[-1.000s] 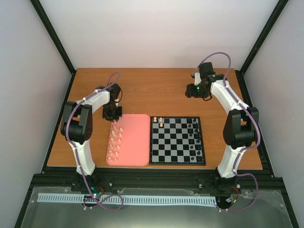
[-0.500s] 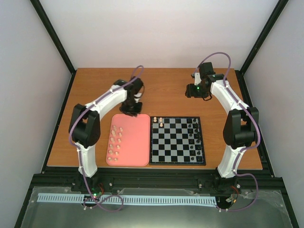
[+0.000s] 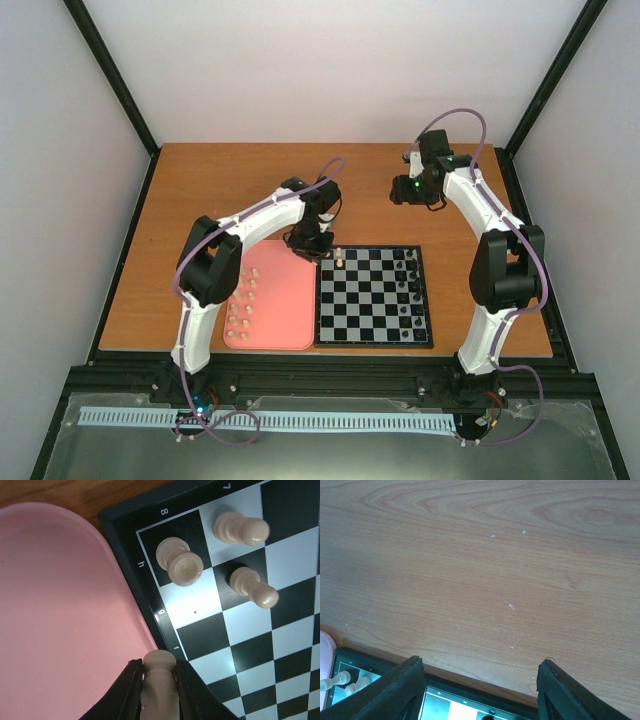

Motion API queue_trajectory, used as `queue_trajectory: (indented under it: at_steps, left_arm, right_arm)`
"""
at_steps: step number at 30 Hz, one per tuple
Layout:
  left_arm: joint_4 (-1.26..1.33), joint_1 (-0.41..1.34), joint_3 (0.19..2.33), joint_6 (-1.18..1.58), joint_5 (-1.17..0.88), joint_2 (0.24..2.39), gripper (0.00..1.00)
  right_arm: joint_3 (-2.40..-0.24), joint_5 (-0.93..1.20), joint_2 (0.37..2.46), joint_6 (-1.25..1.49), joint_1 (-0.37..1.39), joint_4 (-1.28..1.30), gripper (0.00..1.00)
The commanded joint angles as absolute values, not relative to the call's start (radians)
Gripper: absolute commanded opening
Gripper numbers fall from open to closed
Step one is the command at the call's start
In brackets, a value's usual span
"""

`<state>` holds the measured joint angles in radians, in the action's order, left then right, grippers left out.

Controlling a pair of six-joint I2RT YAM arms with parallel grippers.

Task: Set up the chess pieces on the board
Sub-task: Place the chess piece on the chessboard.

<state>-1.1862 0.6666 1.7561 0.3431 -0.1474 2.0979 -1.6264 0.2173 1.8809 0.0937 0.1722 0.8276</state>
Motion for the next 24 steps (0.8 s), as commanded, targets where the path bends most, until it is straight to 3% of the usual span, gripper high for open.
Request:
queue_trajectory:
  at_steps: [1, 24]
  left_arm:
    - [-1.195, 0.676, 1.811, 0.357, -0.173, 2.141, 0.12]
    - [-1.216, 0.706, 1.906, 0.348, -0.21, 2.246, 0.12]
  right_arm:
    - [-1.662, 0.201, 1.891, 0.086, 0.164, 0.831, 0.62]
    - [-1.631, 0.213, 1.88, 0.087, 0.149, 0.814, 0.62]
